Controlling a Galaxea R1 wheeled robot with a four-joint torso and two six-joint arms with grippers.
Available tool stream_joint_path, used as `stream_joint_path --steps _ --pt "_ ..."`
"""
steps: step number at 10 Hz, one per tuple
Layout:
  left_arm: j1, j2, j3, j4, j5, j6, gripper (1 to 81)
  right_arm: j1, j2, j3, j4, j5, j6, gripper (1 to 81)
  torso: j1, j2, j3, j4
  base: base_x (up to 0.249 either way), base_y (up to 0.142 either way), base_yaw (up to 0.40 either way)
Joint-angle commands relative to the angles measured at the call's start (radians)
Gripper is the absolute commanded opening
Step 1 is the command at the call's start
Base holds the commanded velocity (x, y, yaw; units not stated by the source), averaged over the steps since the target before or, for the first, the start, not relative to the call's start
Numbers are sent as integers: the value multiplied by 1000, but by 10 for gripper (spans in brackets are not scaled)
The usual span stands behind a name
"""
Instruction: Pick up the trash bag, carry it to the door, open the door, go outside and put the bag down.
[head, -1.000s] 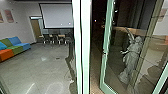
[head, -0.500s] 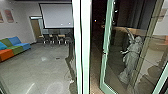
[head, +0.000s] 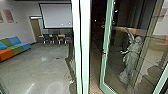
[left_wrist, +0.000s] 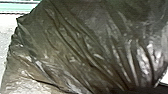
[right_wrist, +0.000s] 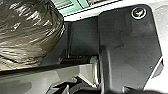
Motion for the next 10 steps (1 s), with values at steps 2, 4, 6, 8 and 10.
stream_joint_path --steps 2,4,6,8,10 --pt "-64 -2 3 -3 55 3 10 45 17 5 -8 -48 -4 811 0 0 0 0 0 -99 0" --pt "-65 0 3 -2 55 1 10 45 15 5 -7 -46 -2 811 0 0 0 0 0 -112 0" --pt "-65 1 3 -2 55 1 10 45 15 -3 -7 -46 -2 811 0 0 0 0 0 -120 0" --pt "-65 3 3 -2 55 1 10 45 15 -9 -8 -46 -2 811 0 0 0 0 0 -121 0" --pt "-65 3 3 -2 55 3 10 45 15 -18 -7 -46 -2 811 0 0 0 0 0 -121 0"
